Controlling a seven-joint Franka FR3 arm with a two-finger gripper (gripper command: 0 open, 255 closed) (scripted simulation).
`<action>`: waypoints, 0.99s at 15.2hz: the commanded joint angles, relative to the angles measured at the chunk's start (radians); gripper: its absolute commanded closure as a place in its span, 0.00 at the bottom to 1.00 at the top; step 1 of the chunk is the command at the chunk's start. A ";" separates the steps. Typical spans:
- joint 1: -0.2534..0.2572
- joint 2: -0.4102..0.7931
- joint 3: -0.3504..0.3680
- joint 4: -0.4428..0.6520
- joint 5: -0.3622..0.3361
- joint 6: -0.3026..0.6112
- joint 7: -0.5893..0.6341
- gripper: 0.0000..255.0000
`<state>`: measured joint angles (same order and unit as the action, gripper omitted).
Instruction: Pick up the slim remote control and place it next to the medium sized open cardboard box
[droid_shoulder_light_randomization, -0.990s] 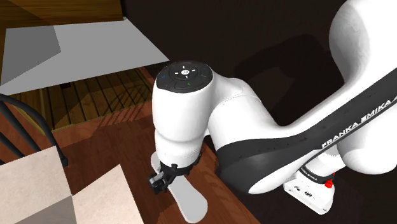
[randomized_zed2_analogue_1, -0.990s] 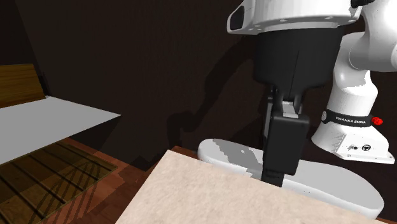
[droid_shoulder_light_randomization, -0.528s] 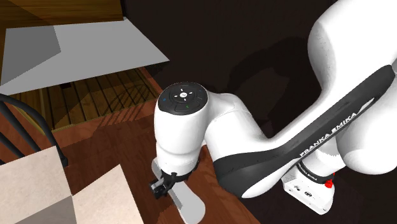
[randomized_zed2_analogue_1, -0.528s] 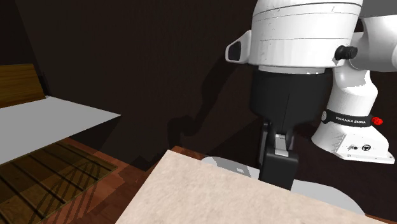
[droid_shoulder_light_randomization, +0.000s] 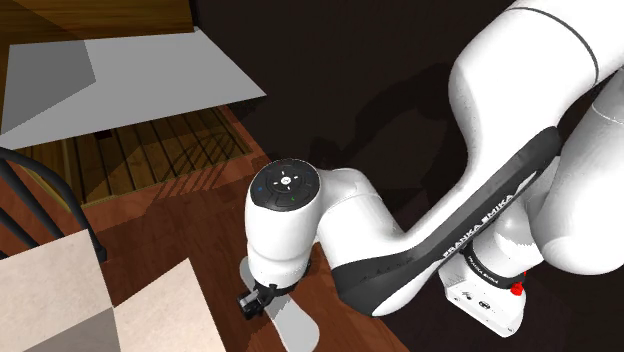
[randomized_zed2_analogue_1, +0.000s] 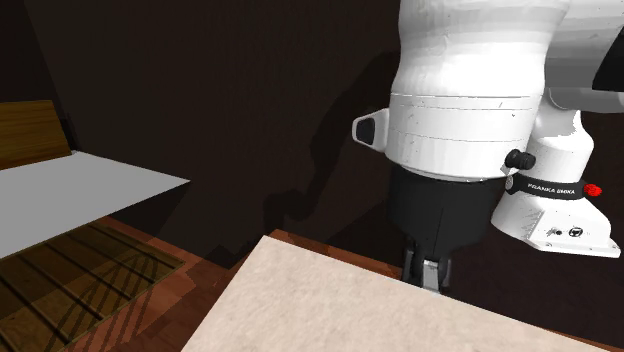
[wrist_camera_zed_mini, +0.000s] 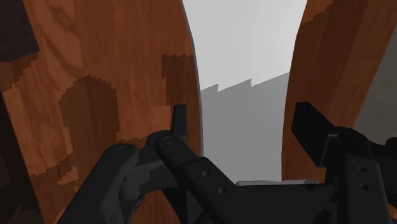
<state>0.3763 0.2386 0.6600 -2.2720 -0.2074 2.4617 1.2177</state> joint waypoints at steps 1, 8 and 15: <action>0.011 0.030 -0.015 0.000 -0.031 0.024 0.020 1.00; 0.053 0.118 -0.070 0.000 -0.122 0.096 0.083 1.00; 0.103 0.206 -0.136 0.011 -0.208 0.163 0.141 1.00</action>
<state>0.4703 0.4291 0.5349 -2.2678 -0.4022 2.6173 1.3497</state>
